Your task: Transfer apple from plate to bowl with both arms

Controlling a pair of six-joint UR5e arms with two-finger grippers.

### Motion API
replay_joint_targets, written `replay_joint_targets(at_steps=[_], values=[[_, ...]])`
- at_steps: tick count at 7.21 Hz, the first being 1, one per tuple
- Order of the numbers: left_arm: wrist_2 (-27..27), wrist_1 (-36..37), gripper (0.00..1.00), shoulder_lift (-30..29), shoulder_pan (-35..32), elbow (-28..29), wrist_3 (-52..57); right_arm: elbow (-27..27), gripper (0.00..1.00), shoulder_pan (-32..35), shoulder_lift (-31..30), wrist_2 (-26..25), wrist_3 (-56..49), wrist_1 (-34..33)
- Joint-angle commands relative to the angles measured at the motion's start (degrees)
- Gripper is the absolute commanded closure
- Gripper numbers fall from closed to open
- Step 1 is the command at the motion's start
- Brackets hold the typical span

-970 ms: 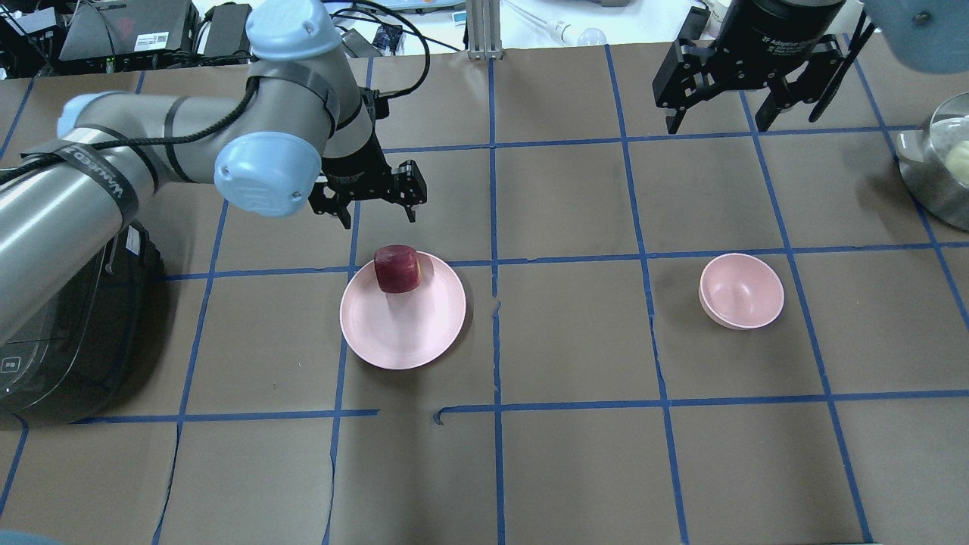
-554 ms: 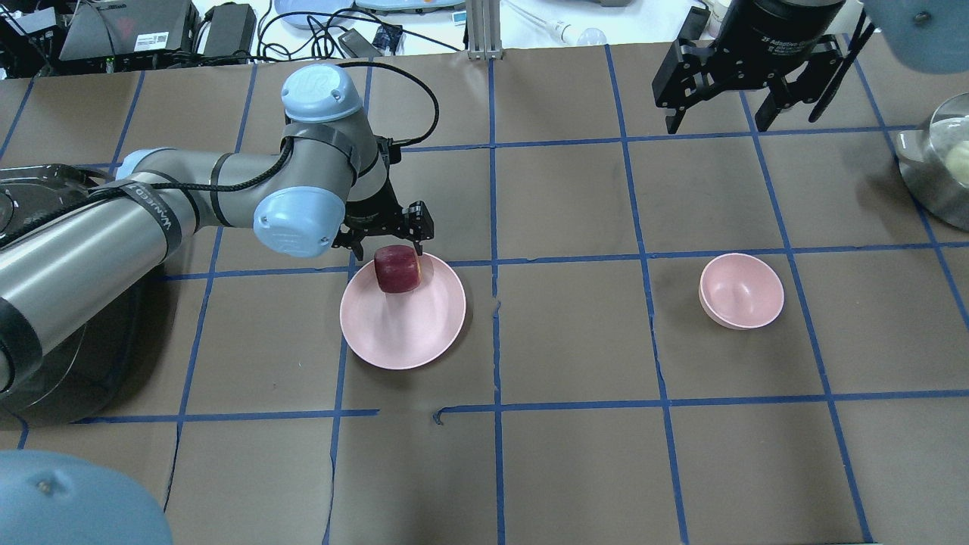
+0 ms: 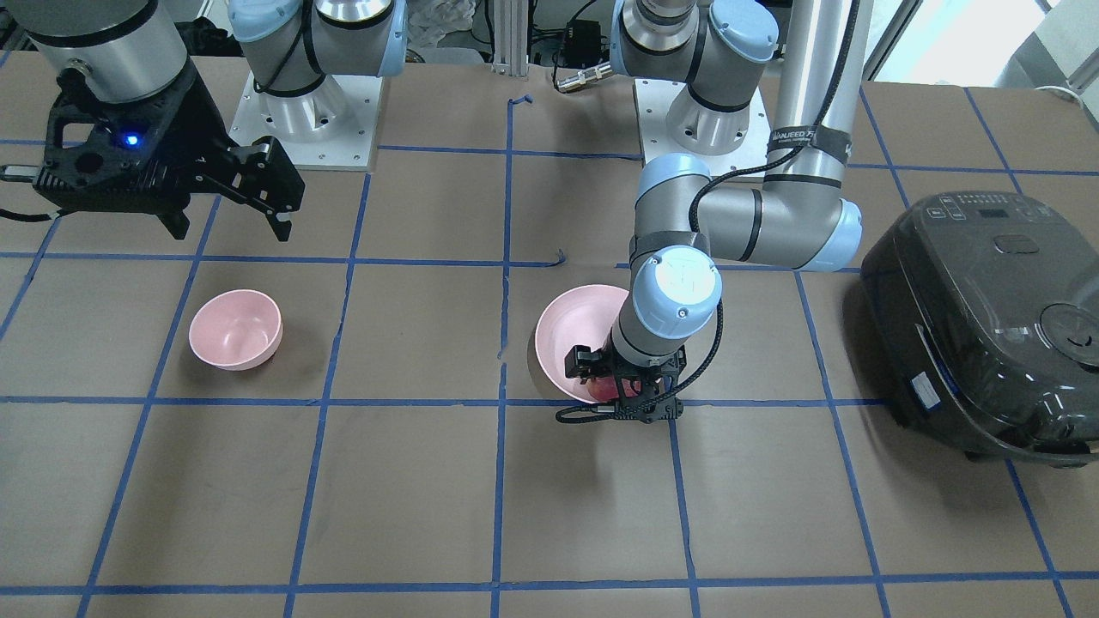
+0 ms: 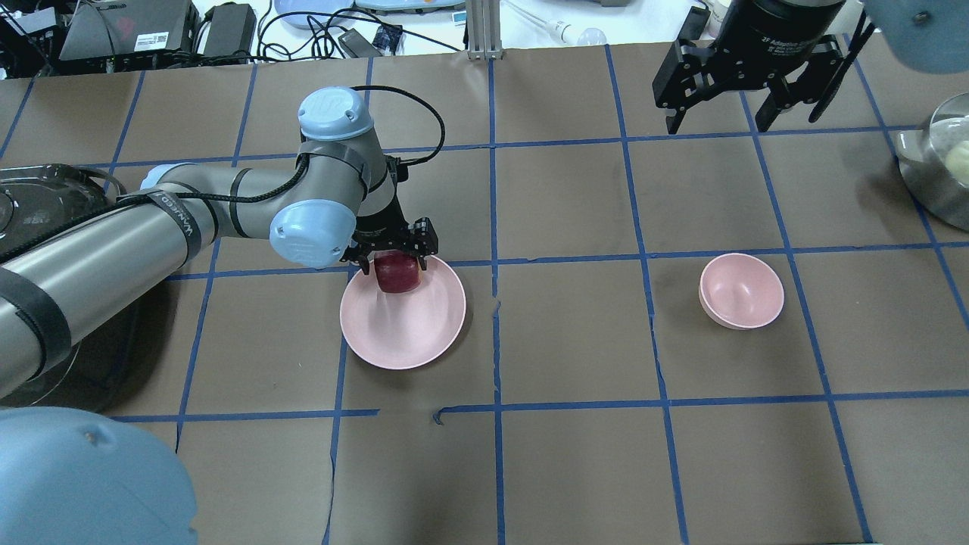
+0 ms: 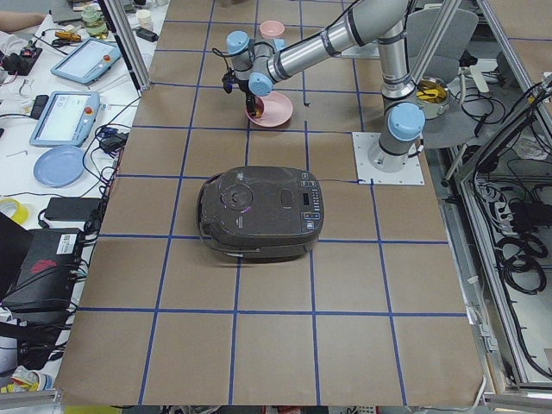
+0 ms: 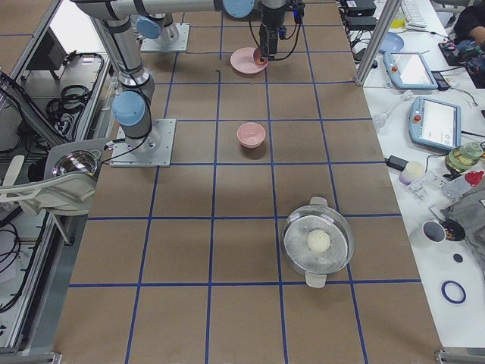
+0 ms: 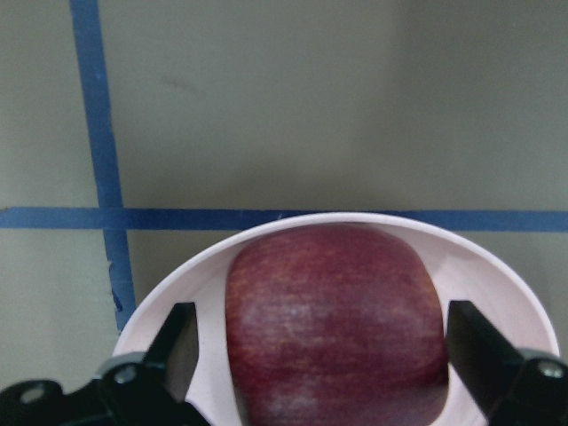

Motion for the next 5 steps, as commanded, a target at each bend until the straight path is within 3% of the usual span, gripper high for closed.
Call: replay_joint_targets(at_steps=[1, 2, 5], values=[[-0.4, 0.1, 0.79, 0.1, 0.0, -0.7, 0.0, 0.0, 0.00, 0.0, 0.0, 0.0, 0.1, -0.1], [-0.6, -0.1, 1.00, 1.8, 0.1, -0.9, 0.9, 0.1, 0.00, 0.0, 0.0, 0.0, 0.1, 0.0], [-4.5, -6.8, 1.00, 8.6, -0.9, 4.0, -0.9, 0.1, 0.00, 0.0, 0.0, -0.4, 0.0, 0.1]])
